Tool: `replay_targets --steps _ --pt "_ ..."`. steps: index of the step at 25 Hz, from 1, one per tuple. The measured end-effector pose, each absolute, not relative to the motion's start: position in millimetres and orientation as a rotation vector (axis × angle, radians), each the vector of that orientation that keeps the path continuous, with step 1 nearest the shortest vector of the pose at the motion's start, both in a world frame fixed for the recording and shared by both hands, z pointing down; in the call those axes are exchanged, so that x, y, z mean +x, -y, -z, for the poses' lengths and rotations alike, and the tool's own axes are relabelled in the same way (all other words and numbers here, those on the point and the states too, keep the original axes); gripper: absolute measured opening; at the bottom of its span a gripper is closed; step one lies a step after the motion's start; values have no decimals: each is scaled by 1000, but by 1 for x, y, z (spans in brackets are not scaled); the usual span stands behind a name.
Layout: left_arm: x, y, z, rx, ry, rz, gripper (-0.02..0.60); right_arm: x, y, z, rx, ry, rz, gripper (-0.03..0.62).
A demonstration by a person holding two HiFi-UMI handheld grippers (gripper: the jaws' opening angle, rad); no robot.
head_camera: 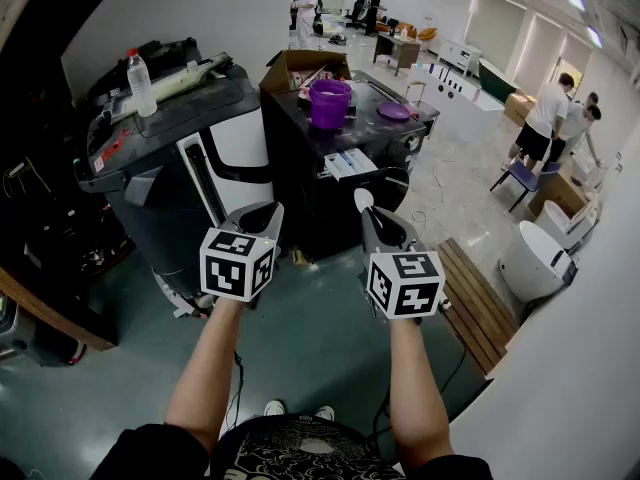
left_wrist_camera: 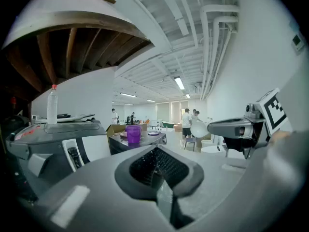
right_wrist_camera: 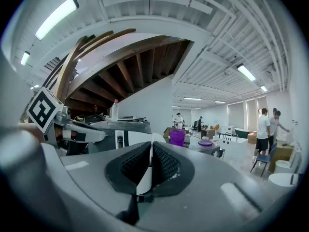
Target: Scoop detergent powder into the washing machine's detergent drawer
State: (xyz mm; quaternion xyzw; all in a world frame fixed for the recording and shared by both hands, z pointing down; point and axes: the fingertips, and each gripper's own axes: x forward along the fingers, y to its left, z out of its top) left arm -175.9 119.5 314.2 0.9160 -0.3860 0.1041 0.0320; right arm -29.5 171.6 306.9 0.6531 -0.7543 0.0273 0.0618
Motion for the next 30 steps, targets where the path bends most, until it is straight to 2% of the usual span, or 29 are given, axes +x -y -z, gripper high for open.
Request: replay_targets --steps 30 --pt "-101 -89 -323 2781 1278 -374 0 41 -134 -316 1871 2387 -101 34"
